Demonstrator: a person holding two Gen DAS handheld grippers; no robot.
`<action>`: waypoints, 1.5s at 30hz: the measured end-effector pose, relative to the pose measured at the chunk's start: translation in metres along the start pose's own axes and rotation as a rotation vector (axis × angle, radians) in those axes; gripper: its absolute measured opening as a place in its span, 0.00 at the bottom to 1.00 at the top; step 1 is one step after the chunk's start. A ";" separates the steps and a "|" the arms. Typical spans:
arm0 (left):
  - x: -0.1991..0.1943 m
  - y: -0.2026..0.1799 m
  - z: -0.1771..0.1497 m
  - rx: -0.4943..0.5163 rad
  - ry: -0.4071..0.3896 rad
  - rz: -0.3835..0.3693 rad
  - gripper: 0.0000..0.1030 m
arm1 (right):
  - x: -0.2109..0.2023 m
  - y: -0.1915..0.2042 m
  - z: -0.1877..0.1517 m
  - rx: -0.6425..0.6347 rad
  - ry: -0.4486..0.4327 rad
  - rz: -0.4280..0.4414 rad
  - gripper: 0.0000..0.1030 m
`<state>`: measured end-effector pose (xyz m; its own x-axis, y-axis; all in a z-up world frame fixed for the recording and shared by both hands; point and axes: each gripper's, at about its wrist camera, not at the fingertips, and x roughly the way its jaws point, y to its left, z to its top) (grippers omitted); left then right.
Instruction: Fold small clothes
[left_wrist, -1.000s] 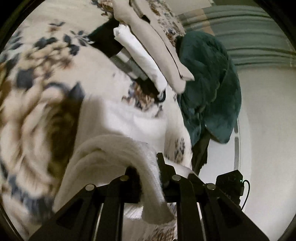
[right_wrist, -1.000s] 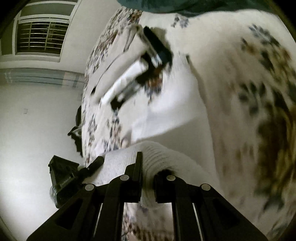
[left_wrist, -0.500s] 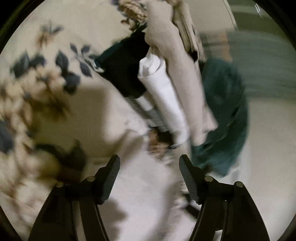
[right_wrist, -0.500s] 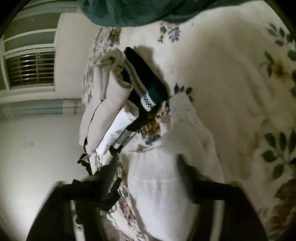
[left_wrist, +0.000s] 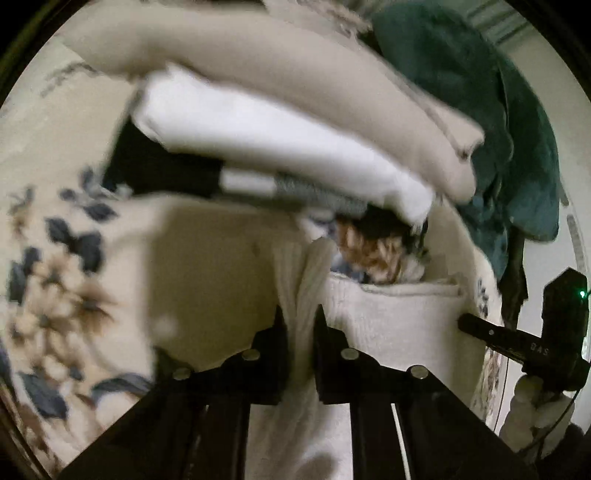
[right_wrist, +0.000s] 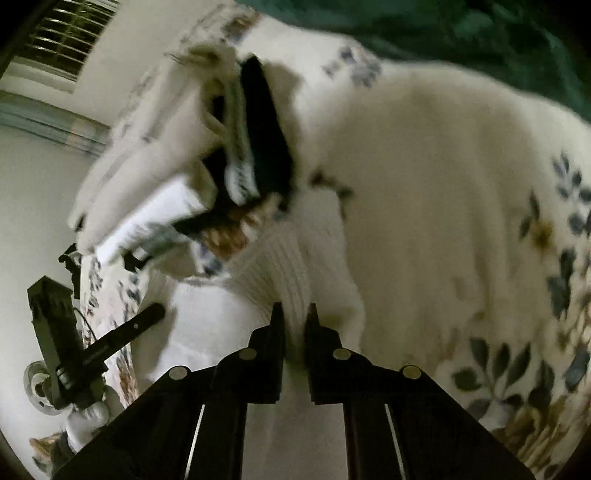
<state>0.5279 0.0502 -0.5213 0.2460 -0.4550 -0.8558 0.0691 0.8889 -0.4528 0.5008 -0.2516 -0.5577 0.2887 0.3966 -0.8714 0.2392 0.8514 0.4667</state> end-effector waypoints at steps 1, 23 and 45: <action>-0.002 0.004 0.004 -0.019 -0.011 0.002 0.08 | -0.006 0.003 0.002 -0.002 -0.018 0.007 0.09; -0.015 0.084 -0.051 -0.351 0.130 -0.277 0.67 | -0.001 -0.060 -0.016 0.105 0.185 0.129 0.80; -0.027 0.046 -0.156 -0.438 0.139 -0.384 0.32 | 0.026 -0.071 -0.147 0.236 0.404 0.414 0.37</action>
<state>0.3740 0.0949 -0.5582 0.1516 -0.7682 -0.6220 -0.2839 0.5690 -0.7718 0.3548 -0.2507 -0.6361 0.0387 0.8150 -0.5782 0.3939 0.5194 0.7584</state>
